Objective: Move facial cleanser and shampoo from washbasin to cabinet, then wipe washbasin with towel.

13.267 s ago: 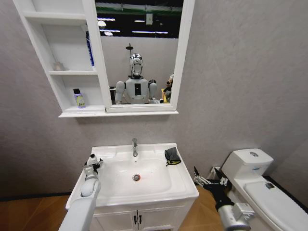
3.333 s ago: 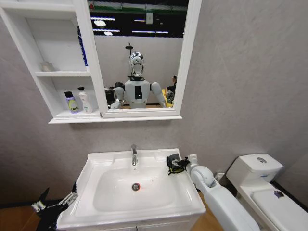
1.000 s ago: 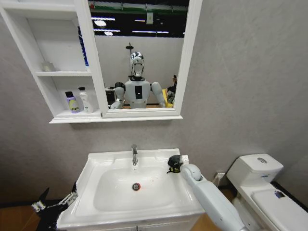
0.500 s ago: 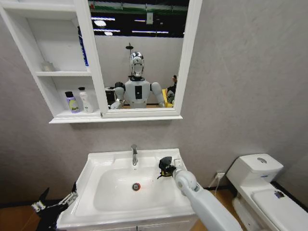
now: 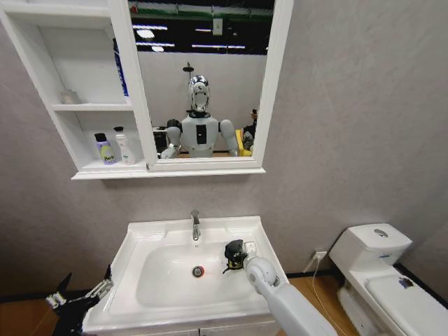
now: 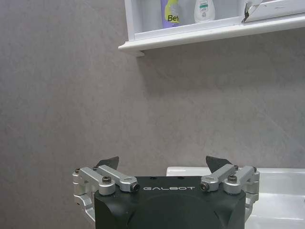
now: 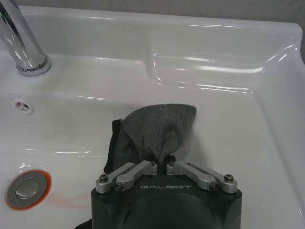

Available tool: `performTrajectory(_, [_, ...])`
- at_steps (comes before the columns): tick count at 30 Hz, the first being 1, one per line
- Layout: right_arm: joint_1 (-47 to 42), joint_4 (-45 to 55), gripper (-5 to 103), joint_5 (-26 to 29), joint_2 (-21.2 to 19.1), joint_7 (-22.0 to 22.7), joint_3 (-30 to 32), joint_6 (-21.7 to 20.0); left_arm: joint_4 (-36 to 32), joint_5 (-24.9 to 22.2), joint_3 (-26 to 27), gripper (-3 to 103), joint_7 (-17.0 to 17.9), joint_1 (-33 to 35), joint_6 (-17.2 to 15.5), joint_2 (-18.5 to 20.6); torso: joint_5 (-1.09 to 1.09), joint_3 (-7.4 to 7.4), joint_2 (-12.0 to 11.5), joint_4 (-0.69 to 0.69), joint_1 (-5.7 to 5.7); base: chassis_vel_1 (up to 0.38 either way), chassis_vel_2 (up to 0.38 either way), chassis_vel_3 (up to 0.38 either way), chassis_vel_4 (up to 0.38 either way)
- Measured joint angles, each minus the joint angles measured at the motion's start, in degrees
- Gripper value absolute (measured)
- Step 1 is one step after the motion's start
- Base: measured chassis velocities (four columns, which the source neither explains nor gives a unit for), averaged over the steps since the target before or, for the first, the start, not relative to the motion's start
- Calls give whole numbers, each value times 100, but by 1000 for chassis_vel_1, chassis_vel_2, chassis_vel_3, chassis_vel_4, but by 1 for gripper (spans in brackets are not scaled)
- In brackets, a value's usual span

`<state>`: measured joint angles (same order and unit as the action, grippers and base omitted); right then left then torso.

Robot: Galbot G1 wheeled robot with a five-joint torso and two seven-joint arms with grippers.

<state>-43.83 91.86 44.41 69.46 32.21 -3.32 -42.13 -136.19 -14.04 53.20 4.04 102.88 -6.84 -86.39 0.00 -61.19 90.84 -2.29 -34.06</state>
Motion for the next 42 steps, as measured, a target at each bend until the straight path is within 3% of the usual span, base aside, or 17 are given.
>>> performTrajectory(20, [-371, -6, 3, -428, -44, -43, 75, 5, 0, 0, 0, 100, 0, 0, 0, 0, 0, 0, 0, 0, 0, 0, 0, 0, 0])
performTrajectory(29, [-317, -600, 3, -846, 409, -379, 54, 78, 0, 0, 0, 100, 0, 0, 0, 0, 0, 1, 1, 1, 0, 0, 0, 0, 0])
performTrajectory(42, [-308, -1034, 3, -1188, 633, -1000, 136, 433, 0, 0, 0, 100, 0, 0, 0, 0, 0, 0, 0, -2, -1, 0, 0, 0, 0])
